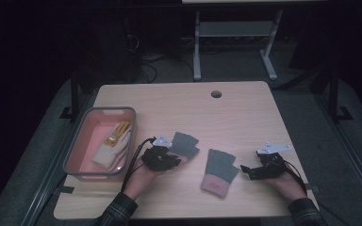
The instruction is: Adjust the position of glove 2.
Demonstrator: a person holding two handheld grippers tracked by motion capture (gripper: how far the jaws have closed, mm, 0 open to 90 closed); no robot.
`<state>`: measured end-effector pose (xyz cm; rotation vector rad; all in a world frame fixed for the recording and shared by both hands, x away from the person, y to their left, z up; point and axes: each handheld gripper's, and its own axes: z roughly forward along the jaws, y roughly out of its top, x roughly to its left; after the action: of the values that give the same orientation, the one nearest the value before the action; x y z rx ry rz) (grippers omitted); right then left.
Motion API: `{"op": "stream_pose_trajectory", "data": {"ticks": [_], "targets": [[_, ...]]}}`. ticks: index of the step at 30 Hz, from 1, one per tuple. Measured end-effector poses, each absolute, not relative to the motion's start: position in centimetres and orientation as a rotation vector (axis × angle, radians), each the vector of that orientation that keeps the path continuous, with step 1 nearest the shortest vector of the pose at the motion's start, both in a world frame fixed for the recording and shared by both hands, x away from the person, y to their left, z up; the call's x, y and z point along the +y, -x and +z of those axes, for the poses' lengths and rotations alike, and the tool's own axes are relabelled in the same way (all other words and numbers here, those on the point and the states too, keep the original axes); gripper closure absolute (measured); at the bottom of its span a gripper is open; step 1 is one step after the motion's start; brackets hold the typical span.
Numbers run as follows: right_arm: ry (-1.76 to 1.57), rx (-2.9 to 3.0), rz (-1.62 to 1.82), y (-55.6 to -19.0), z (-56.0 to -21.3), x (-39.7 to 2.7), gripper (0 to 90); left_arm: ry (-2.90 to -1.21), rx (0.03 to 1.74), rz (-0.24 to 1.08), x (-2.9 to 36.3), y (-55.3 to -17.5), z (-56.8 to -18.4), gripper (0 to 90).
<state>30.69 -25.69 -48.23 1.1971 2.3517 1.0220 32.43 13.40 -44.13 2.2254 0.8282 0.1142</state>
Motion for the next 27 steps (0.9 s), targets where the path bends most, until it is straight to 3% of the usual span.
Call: {"op": "stream_pose_trajectory", "data": {"ticks": [4, 9, 11, 14, 27], "targets": [[-1.206, 2.380, 1.020, -30.3, -47.6, -25.8, 22.0, -2.214, 0.824, 0.142, 13.6, -32.2, -43.6, 58.4], [-1.116, 2.482, 1.101, -28.7, -46.2, -25.2, 59.0, -2.191, 0.827, 0.194, 13.6, -32.5, -42.9, 39.7], [-1.076, 2.534, 1.122, -28.1, -46.0, -24.8, 73.2, -2.185, 0.836, 0.212, 13.5, -32.8, -43.0, 37.4], [-1.031, 2.621, 1.160, -27.3, -46.0, -24.0, 87.4, -2.186, 0.862, 0.231, 13.2, -33.4, -43.3, 35.1], [-0.840, 2.800, 1.143, -26.7, -46.7, -20.6, 90.0, -2.275, 0.908, 0.283, 12.3, -35.0, -45.2, 22.5]]}}
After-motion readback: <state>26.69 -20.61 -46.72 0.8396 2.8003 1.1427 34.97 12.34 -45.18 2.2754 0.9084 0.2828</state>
